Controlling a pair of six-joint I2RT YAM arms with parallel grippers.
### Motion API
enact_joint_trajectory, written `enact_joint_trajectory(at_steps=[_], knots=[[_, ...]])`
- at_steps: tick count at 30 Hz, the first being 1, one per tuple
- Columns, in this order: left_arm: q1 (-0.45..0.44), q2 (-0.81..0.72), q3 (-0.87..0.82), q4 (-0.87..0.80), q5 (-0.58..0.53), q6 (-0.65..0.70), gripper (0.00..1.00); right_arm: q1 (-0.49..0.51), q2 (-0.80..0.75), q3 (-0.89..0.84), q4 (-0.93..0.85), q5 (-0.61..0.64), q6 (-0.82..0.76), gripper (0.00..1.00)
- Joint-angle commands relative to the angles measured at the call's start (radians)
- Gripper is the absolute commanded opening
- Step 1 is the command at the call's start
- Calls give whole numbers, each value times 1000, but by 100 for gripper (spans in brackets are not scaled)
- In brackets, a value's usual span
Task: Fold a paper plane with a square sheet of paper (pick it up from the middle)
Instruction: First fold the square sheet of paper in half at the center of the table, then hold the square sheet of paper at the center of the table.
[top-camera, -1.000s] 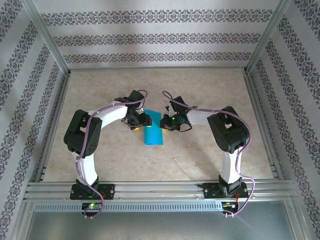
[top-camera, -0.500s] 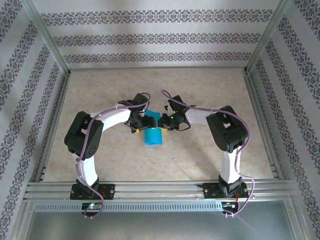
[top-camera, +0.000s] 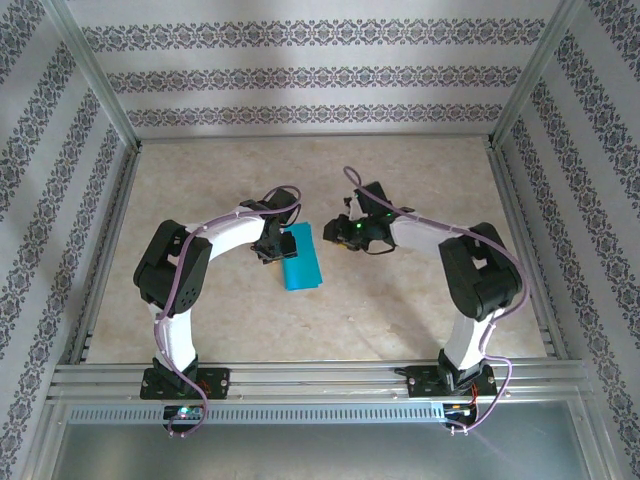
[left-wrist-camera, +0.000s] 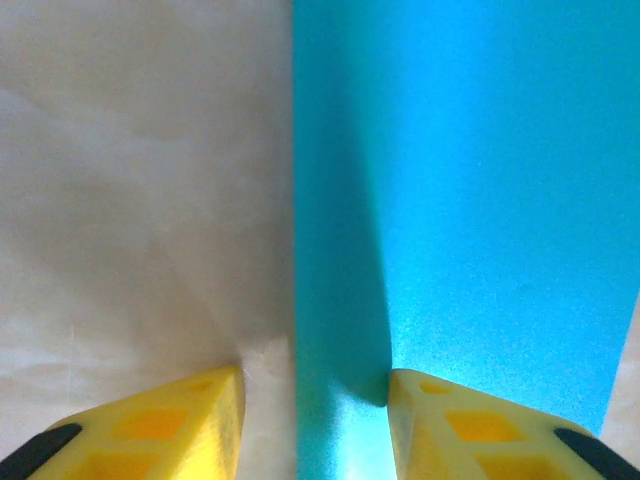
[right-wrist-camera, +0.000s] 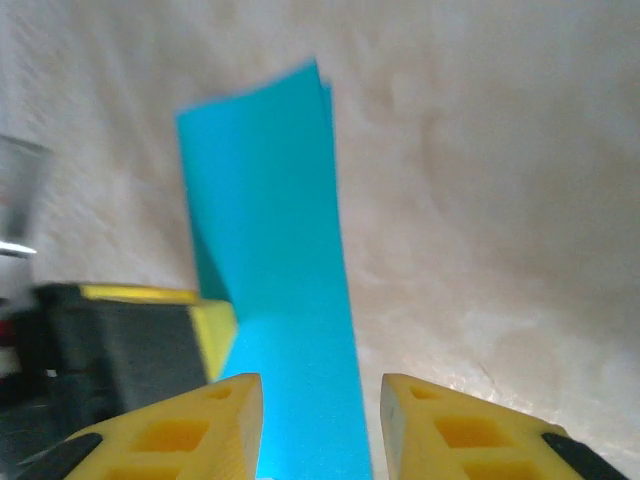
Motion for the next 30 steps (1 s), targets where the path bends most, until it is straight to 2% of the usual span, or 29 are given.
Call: enact_joint_trajectory(at_steps=[1,18,23,30], knots=[[-15,23,-15,-18,-33,-27,40,-18,-37,-35,39,26,1,37],[-12,36,-28,26,82,209,34,-19,53,-16,58,-15,13,37],[-3,24,-41,62,152,253,36,-15,63,-14,59,-23,13,37],[7,3,-43,79,161,260,34,-9,67,-10,60,-25,13,37]])
